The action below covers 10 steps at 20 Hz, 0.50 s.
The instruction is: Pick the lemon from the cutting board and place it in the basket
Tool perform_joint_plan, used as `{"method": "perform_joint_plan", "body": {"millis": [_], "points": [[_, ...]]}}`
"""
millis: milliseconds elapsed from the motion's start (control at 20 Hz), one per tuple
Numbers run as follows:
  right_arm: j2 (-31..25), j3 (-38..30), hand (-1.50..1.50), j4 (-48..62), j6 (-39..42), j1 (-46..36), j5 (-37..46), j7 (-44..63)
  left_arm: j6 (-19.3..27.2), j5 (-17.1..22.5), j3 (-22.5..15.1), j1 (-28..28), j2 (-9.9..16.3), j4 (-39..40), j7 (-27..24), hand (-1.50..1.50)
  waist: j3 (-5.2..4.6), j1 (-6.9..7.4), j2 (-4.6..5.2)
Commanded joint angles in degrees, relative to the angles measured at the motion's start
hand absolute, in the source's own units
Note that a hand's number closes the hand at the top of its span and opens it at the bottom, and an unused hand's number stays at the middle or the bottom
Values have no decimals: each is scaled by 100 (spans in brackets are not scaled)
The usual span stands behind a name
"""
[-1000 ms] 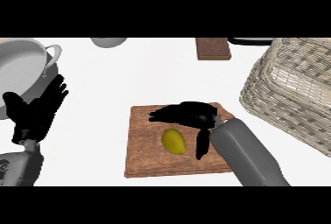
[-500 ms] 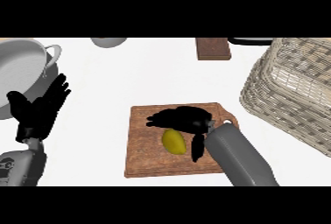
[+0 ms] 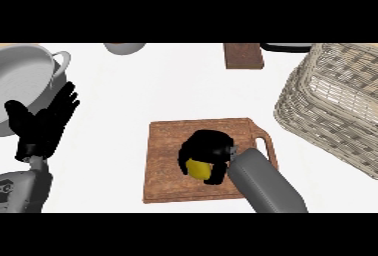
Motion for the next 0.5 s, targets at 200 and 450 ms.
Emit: {"method": "perform_joint_plan", "body": {"millis": [200, 450], "points": [[70, -148, 150, -312, -584, 680, -322, 1806, 48, -45, -23, -16, -114, -96, 137, 0, 0, -56, -19], [71, -1329, 150, -429, -1676, 1305, -607, 3834, 87, -24, 189, 286, -20, 19, -14, 0, -17, -453, -83]]}}
